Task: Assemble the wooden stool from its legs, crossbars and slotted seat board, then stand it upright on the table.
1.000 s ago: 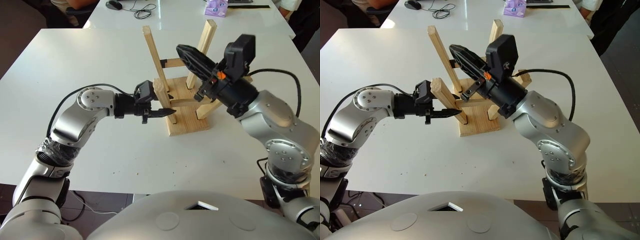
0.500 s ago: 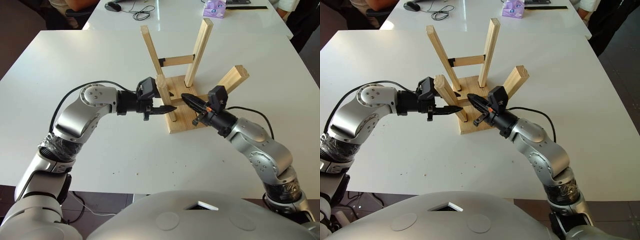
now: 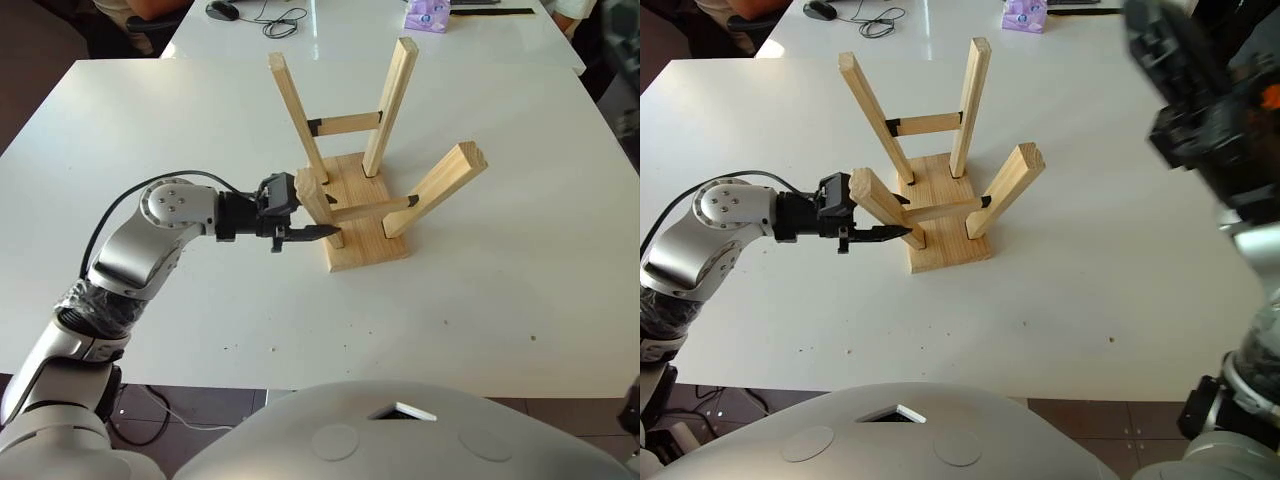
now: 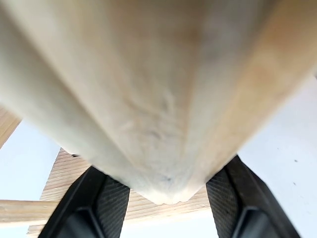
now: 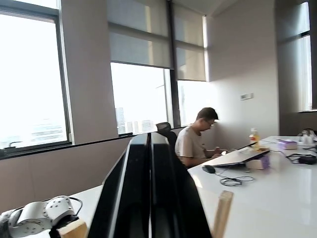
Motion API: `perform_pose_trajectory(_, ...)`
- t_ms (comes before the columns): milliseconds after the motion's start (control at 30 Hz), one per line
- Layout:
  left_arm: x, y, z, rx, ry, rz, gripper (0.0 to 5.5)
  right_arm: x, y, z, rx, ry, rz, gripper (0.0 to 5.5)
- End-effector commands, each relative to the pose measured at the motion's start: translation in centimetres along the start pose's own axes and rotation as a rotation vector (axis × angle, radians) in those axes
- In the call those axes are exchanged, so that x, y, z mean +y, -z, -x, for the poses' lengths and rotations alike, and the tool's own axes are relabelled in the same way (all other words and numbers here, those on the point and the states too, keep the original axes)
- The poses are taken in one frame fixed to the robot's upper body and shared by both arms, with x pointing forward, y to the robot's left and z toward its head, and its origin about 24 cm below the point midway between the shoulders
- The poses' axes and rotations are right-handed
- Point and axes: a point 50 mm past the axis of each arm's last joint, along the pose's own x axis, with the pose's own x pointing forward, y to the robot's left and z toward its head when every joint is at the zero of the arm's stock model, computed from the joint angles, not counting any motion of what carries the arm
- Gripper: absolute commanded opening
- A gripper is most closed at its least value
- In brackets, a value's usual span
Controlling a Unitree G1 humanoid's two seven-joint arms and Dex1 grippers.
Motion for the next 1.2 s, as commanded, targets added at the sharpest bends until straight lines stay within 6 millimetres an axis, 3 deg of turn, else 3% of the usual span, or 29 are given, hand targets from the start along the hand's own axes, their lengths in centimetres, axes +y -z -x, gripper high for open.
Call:
perform_pose_trajectory(33,-2.2,3.8,2.1,0.250,0.140,0.123,2.05,-1.9,2.4,1.9,0.144,0.139,0.024,0.02)
perform_pose_trajectory(133,-1.7,3.8,2.4,0.248,0.133,0.121,2.05,-1.3,5.3,2.5,0.240,0.146,0.020,0.02)
perform_pose_trajectory(233,-1.6,3.3,2.4,0.206,0.140,0.159,2.05,-0.3,6.8,2.5,0.283,0.114,0.015,0.02)
perform_pose_trajectory(467,-2.2,3.8,1.7,0.209,0.151,0.213,2.05,0.5,7.2,1.9,0.300,0.051,0.019,0.02)
perform_pose_trajectory(533,-1.5,4.5,0.9,0.242,0.048,0.226,2.05,0.6,7.3,1.6,0.304,0.039,0.020,0.02)
perform_pose_trajectory(600,-0.8,5.8,-0.4,0.284,-0.051,0.258,2.54,0.6,7.4,1.5,0.297,0.040,0.016,0.00)
perform_pose_trajectory(700,-3.4,8.5,-2.7,0.341,-0.069,0.313,2.98,0.4,8.3,1.4,0.312,0.052,0.003,0.00)
perform_pose_trajectory(767,-5.3,9.4,-3.3,0.372,-0.055,0.302,3.34,0.4,8.8,1.5,0.343,0.049,0.004,0.00)
perform_pose_trajectory(867,-6.2,9.7,-2.3,0.397,-0.022,0.251,3.80,0.3,9.3,1.8,0.401,0.062,0.015,0.00)
perform_pose_trajectory(1000,-3.1,8.0,0.5,0.323,-0.110,0.192,4.29,0.1,10.4,2.6,0.448,0.124,0.042,0.00)
perform_pose_trajectory(1200,0.4,5.6,3.1,0.235,-0.252,0.180,4.35,0.2,9.1,2.6,0.314,0.182,0.022,0.00)
